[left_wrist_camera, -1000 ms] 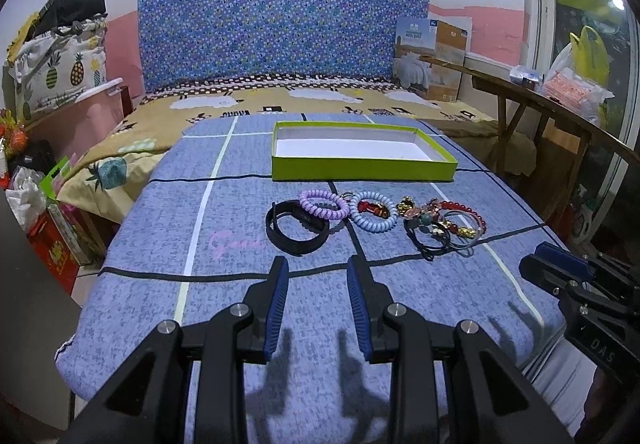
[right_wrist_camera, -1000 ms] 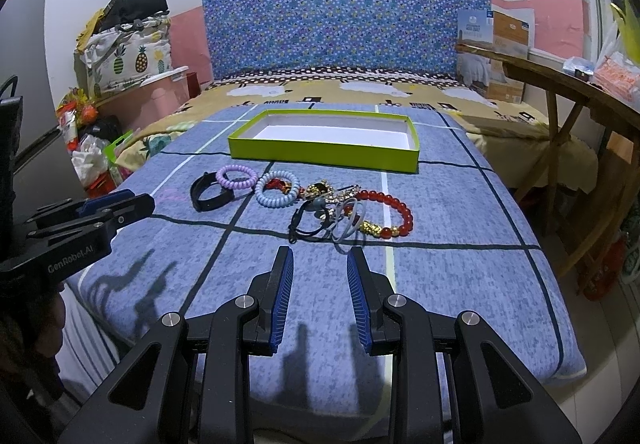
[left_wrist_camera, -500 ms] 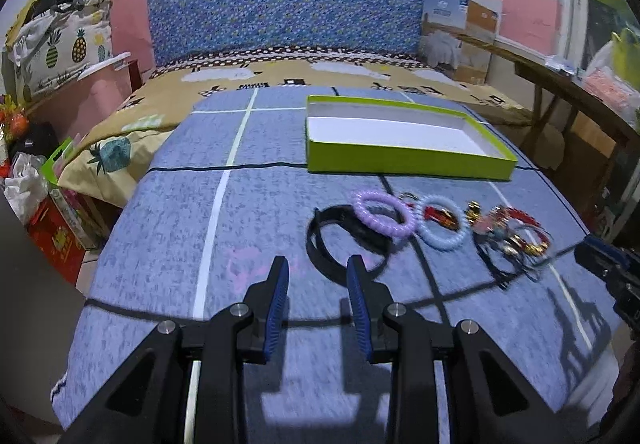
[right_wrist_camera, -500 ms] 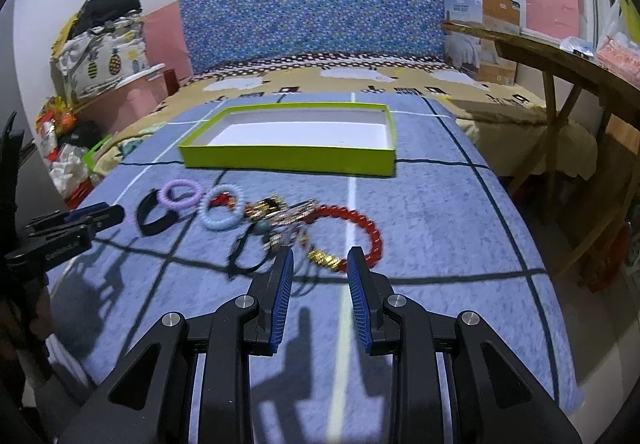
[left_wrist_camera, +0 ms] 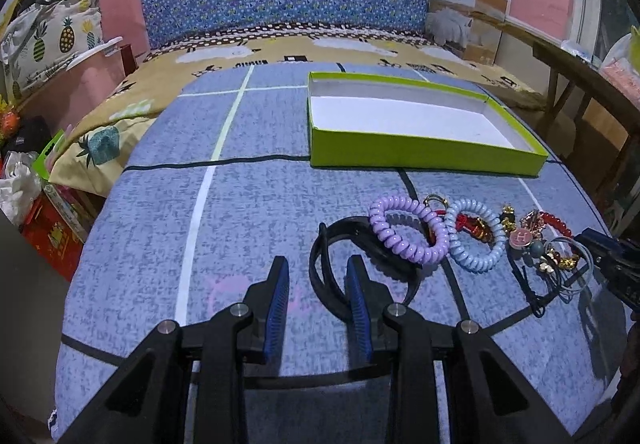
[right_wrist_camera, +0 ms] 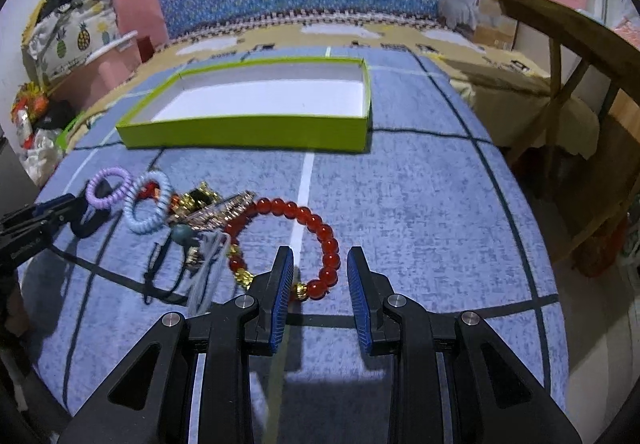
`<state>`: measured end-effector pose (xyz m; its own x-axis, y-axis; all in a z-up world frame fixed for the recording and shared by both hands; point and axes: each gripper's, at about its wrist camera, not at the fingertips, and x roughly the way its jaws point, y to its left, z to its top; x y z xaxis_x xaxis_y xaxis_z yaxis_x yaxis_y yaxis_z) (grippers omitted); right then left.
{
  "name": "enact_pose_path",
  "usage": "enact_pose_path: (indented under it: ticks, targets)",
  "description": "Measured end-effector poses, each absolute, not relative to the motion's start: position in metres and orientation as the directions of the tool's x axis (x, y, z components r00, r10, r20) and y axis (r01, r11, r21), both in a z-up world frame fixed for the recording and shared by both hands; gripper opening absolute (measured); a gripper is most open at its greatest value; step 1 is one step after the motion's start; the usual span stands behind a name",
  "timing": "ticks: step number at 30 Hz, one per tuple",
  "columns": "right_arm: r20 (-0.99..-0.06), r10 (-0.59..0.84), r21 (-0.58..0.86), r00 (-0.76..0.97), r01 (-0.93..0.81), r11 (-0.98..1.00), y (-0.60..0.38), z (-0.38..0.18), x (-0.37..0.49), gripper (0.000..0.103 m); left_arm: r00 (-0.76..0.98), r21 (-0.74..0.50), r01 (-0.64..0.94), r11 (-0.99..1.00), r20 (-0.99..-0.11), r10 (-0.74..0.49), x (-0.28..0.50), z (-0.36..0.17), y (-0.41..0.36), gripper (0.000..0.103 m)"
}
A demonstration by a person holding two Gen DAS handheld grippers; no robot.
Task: Organize jewelry
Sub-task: 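Grasp the black watch band with the left gripper while the right grasps the red bead bracelet, then carry the black band with the left gripper while the right carries the red bracelet into the green box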
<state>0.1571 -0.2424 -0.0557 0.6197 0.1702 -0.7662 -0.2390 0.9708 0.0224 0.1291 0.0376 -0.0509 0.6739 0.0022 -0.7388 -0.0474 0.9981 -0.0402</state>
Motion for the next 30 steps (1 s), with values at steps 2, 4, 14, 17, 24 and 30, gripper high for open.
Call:
enact_pose_path:
  ticks: [2,4,14,17,24,30]
  targets:
    - [-0.776,0.173,0.026,0.606,-0.243,0.97,-0.242,-0.059,0.162,0.029,0.663,-0.042,-0.041,0.998,-0.749,-0.004,0.132,-0.053,0.036,0.032]
    - [-0.78,0.166,0.015,0.603,-0.247,0.969,-0.241,-0.059,0.164,0.029,0.654,-0.041,-0.039,0.998,-0.756,-0.006,0.134,-0.054,0.036,0.032]
    - [-0.776,0.151,-0.025,0.613,-0.269,0.963,-0.24,-0.058,0.161,0.009,0.646,0.023,-0.022,1.0,-0.762,0.031,0.138,-0.053,0.029,0.011]
    - [-0.759,0.151,-0.021,0.634,-0.254,0.967,-0.243,-0.051,0.155,0.009,0.654,0.023,-0.029,0.999,-0.756,0.036,0.131,-0.052,0.033,0.01]
    - [-0.698,0.15,-0.03,0.7,-0.238,0.971,-0.248,-0.025,0.14,0.009,0.701,-0.003,-0.042,0.999,-0.713,0.028,0.113,-0.036,0.047,0.01]
    - [-0.66,0.156,-0.044,0.735,-0.246,0.968,-0.243,-0.004,0.132,0.009,0.746,-0.018,-0.032,0.999,-0.666,0.012,0.101,-0.015,0.051,0.01]
